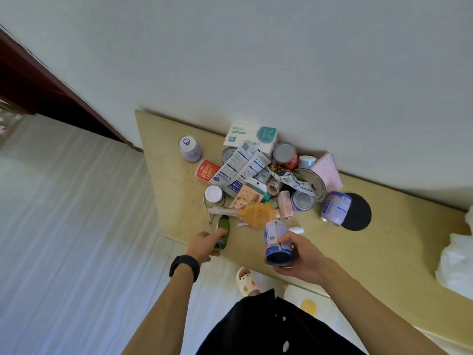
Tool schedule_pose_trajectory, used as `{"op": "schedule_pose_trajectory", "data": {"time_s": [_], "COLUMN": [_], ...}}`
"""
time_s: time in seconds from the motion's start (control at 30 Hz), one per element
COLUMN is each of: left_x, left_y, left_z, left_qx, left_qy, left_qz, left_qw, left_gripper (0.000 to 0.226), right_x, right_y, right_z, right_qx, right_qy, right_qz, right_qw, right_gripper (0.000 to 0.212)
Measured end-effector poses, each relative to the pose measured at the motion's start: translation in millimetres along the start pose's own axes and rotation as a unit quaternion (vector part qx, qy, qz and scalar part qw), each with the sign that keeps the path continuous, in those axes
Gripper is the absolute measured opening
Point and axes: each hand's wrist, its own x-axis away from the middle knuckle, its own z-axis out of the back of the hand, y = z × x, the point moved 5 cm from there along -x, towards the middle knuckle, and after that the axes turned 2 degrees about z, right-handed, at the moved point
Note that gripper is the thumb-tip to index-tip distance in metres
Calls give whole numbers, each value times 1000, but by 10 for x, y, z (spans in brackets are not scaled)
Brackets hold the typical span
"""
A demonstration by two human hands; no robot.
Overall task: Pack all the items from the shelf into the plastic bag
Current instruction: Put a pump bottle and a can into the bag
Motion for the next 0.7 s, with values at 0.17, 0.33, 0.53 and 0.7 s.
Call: {"op": "schedule_pose_trajectory", "data": {"time_s": [0.17, 0.33, 0.53, 0.7], "left_x": [230, 510, 753, 1128], "left_y": [-202, -325, -268, 93], "left_z": [-177, -419, -746, -1242], "left_qx": [147, 253, 352, 306], "left_qy": [-30, -63, -135, -325], "left_qz": [25, 39, 12, -36], "left_qw": [988, 965, 926, 894], "left_gripper": [49, 46, 56, 68], "right_x": [149, 407, 735, 1093], "right_y": [62, 122, 304, 394], "right_z": [157, 509, 1058, 1438], "right_qx": [-102, -128, -176, -217], "right_qy": [-69, -59, -25, -6], "right_qz": [39, 81, 115, 151], "right_qw": [992, 987, 977, 964], "right_gripper": [64, 58, 57, 57]}}
